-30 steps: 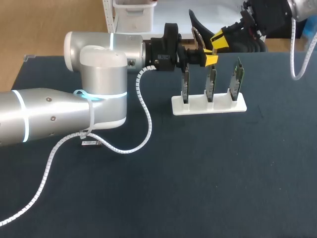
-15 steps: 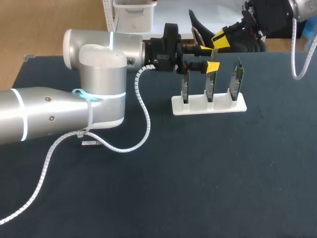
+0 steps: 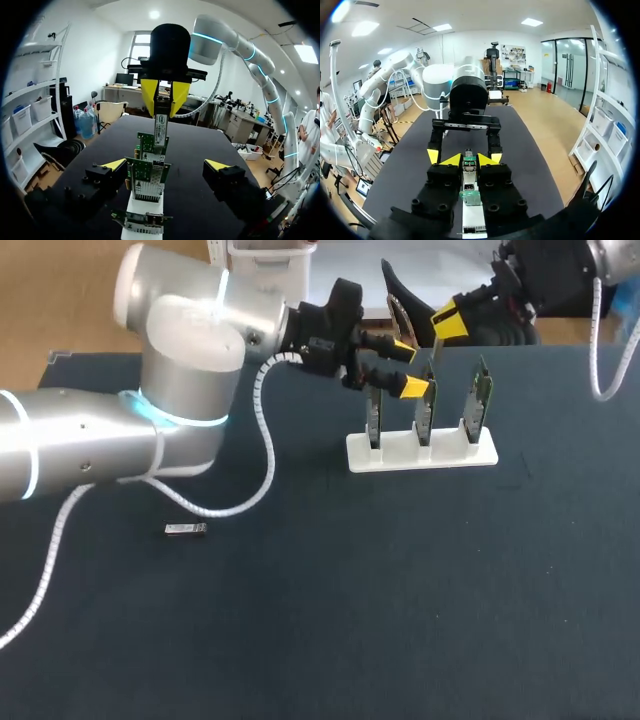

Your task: Pick up the optical module with the left hand, and insert it into the network port with the right hand.

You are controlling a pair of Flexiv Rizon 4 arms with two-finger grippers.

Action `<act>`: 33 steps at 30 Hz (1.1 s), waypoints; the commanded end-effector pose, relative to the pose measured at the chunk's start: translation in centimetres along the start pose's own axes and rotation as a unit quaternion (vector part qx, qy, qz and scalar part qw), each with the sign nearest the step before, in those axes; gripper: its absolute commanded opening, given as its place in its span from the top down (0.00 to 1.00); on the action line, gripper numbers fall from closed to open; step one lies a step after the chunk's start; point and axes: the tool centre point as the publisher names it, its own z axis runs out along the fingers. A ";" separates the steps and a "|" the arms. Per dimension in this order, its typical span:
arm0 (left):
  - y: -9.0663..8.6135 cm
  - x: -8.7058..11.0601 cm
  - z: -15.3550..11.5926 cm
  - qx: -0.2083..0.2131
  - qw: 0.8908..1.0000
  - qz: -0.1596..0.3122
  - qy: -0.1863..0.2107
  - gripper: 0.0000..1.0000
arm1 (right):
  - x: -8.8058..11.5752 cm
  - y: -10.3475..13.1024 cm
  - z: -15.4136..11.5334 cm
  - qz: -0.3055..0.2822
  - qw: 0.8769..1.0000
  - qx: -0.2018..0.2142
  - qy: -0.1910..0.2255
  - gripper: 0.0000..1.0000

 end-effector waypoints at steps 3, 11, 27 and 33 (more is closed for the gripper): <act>1.2 -0.7 0.7 0.015 0.998 0.007 0.065 0.00 | 0.2 0.3 -0.2 0.002 1.000 0.004 0.000 1.00; 1.1 0.4 1.0 0.016 0.996 0.004 0.082 0.00 | 0.3 0.2 -0.2 0.004 1.000 0.006 -0.002 1.00; 0.9 1.6 0.4 0.011 0.995 0.007 0.103 0.00 | 0.1 -0.1 -0.1 0.003 1.000 0.006 -0.001 1.00; 0.7 1.6 0.5 0.013 0.995 0.010 0.101 0.00 | 0.2 0.0 -0.1 0.003 1.000 0.008 -0.001 1.00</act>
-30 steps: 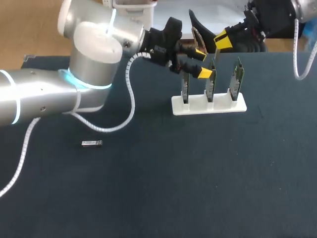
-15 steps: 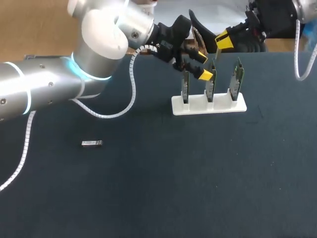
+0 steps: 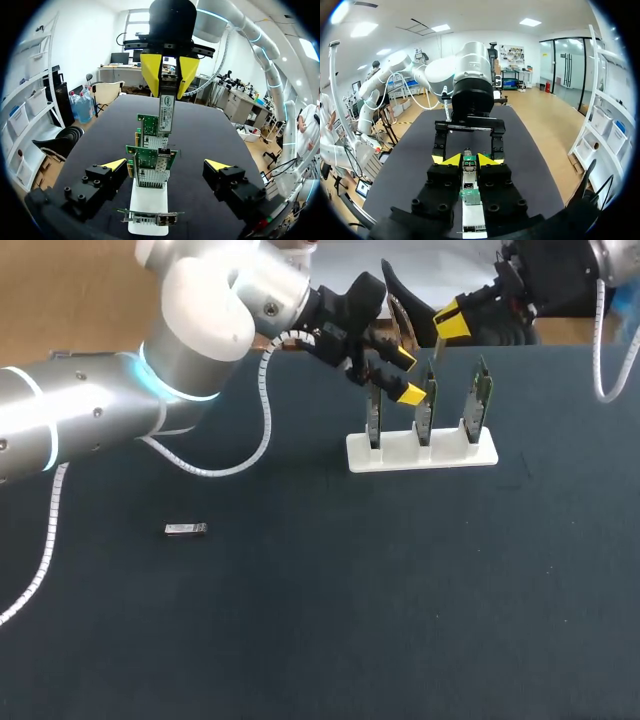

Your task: Pick up the optical module with the left hand, and insert it into the network port with the right hand.

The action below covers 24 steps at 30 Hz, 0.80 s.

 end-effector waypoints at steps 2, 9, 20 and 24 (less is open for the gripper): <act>-0.1 0.0 0.0 0.000 1.000 0.002 0.001 0.00 | 0.0 0.2 0.0 0.000 1.000 0.003 0.000 1.00; -0.2 0.0 0.1 0.000 1.000 0.006 0.003 0.00 | 0.0 0.3 0.0 -0.004 1.000 -0.001 0.001 1.00; -0.2 0.0 0.1 -0.001 1.000 0.006 0.005 0.00 | 0.3 0.6 0.4 -0.016 1.000 -0.017 0.012 1.00; -0.2 0.0 0.1 -0.001 1.000 0.006 0.005 0.00 | 0.6 0.6 0.7 -0.020 0.999 -0.023 0.019 1.00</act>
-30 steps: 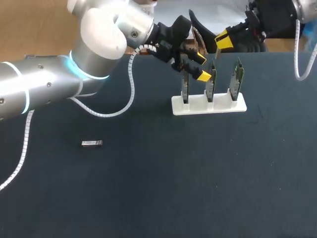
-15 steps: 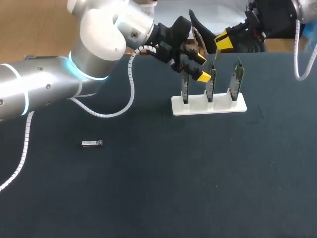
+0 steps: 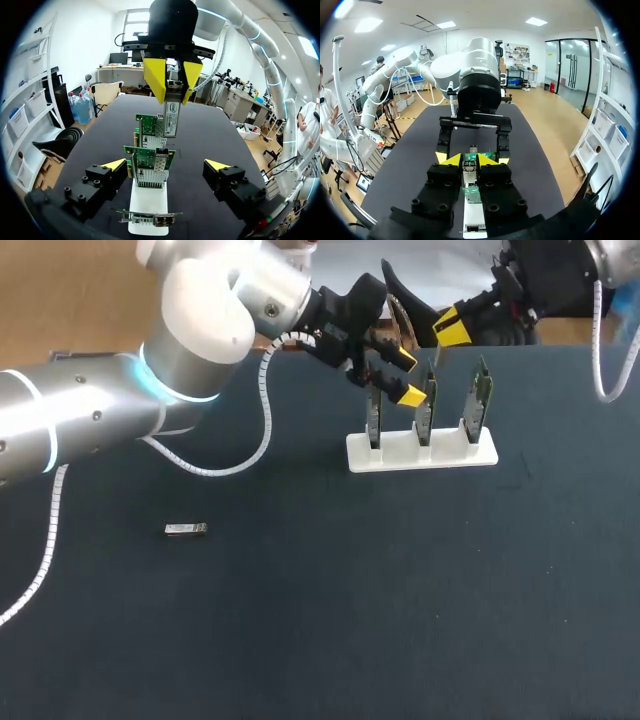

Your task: Pick up the optical module with the left hand, and insert it into the network port with the right hand.

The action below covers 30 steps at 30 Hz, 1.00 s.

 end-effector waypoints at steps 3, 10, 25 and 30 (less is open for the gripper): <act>0.0 -0.1 0.0 -0.001 1.000 -0.001 0.002 0.00 | 0.2 -0.2 0.6 -0.002 1.000 -0.009 0.006 1.00; 0.0 -0.1 0.0 -0.001 1.000 -0.001 0.002 0.00 | 0.8 -0.3 1.1 0.003 1.000 -0.010 0.014 1.00; 0.0 -0.1 0.0 -0.001 1.000 -0.001 0.002 0.00 | 0.7 -0.9 1.2 -0.015 0.999 -0.029 0.028 1.00; 0.0 -0.1 0.0 -0.001 1.000 -0.001 0.002 0.00 | 0.6 -1.1 1.4 -0.015 0.999 -0.029 0.025 1.00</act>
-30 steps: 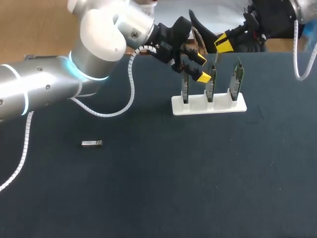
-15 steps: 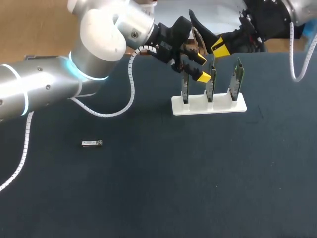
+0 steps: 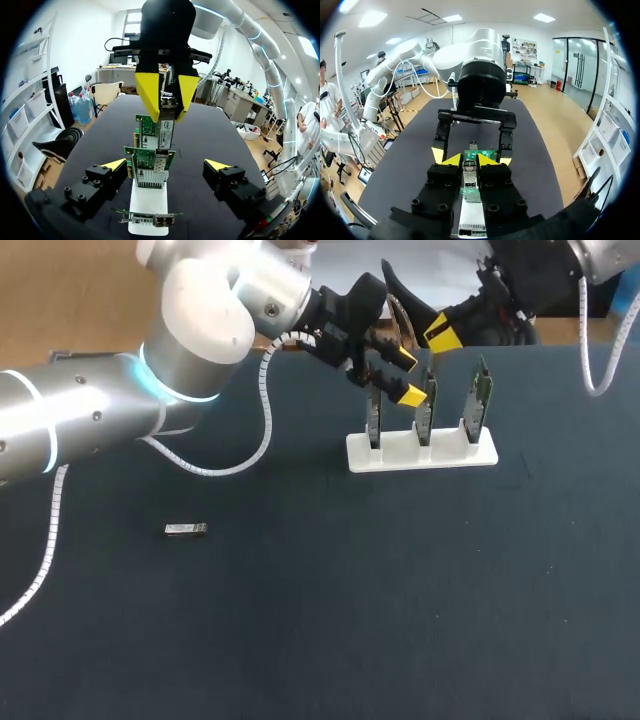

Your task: Pick up the optical module with the left hand, and insert it into the network port with the right hand.

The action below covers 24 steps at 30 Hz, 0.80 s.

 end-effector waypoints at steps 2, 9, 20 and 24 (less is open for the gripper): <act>0.0 0.0 0.0 -0.001 1.000 -0.001 0.002 0.00 | 0.1 -0.6 0.3 0.001 1.000 -0.007 0.002 1.00; 0.0 0.0 0.0 -0.001 1.000 -0.001 0.002 0.00 | 0.2 -0.4 0.5 0.004 1.000 -0.010 0.004 1.00; 0.0 0.0 0.0 -0.001 1.000 -0.001 0.002 0.00 | 0.0 0.0 0.0 -0.002 1.000 0.001 0.006 1.00; 0.0 0.0 0.0 -0.001 1.000 -0.001 0.002 0.00 | -0.1 0.0 0.0 -0.003 1.000 0.002 0.004 1.00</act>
